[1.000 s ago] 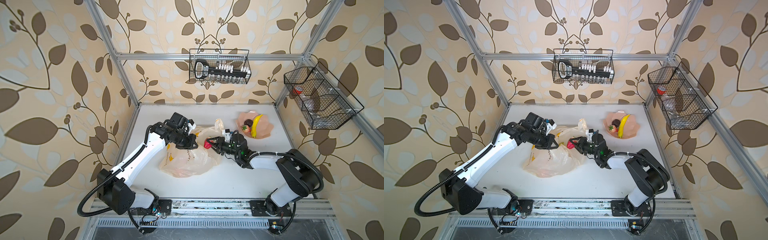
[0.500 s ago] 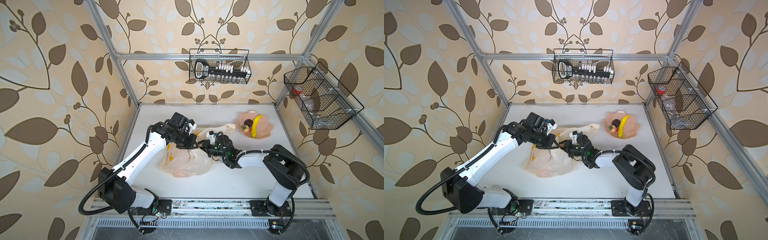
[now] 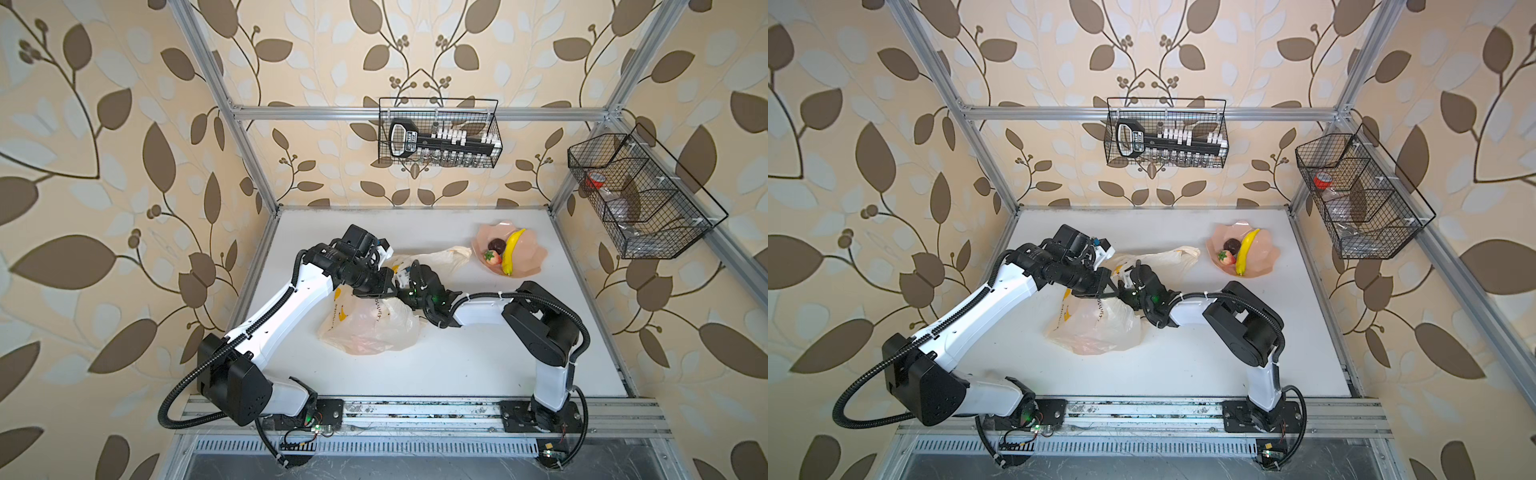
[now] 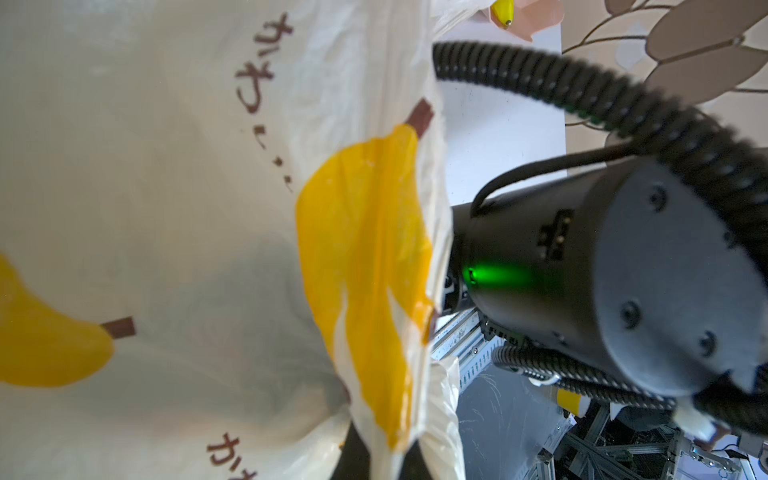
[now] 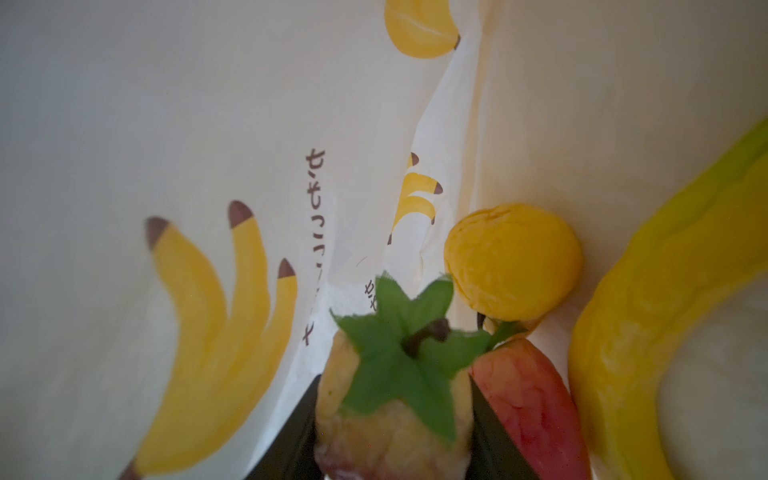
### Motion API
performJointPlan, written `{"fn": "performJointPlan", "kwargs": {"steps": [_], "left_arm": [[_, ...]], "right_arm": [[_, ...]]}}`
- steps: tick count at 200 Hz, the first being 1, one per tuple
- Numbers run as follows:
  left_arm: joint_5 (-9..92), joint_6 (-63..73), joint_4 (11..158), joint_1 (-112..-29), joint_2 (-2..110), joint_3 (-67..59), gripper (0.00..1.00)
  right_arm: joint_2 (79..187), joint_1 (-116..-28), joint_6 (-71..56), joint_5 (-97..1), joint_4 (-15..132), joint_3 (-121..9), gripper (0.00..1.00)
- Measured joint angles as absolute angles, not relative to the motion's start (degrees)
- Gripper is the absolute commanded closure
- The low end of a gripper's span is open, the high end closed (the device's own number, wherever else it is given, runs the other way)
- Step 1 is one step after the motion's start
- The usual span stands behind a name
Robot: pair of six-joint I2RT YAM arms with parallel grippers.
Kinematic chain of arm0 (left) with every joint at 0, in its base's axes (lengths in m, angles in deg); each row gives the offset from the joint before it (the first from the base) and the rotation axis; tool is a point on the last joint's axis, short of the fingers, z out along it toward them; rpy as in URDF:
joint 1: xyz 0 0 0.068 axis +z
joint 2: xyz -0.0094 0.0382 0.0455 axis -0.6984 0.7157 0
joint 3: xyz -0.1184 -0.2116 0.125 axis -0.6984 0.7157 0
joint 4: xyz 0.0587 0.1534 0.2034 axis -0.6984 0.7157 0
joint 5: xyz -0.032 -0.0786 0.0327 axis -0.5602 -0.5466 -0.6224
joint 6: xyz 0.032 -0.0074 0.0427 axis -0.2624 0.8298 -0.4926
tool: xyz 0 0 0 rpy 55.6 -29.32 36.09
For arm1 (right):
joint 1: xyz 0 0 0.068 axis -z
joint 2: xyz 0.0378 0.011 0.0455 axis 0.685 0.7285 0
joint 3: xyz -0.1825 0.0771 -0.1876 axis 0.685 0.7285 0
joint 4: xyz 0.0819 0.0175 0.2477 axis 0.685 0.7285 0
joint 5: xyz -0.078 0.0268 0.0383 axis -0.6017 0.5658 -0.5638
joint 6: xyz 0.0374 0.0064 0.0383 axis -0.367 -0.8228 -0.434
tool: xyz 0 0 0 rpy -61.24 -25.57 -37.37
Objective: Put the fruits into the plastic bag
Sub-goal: 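Lower the strawberry into the bag held by the left gripper and release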
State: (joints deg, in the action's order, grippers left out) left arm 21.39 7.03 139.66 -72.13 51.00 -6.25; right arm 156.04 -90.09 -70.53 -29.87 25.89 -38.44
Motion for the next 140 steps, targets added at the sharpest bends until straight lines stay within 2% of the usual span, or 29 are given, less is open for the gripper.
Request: {"fn": "performJointPlan", "kwargs": {"steps": [58, 109, 140], "left_arm": [[21.42, 7.03, 139.66, -72.13, 51.00, -6.25, 1.00], [21.42, 7.00, 139.66, -72.13, 51.00, -6.25, 1.00], [21.42, 7.00, 139.66, -72.13, 51.00, -6.25, 1.00]], "right_arm": [[156.04, -90.04, -69.50, -27.67, 29.89, -38.46, 0.15], [155.50, -89.15, -68.04, -26.03, 30.87, -38.44, 0.05], [152.26, -88.16, -66.97, -25.68, 32.01, -37.26, 0.03]]}}
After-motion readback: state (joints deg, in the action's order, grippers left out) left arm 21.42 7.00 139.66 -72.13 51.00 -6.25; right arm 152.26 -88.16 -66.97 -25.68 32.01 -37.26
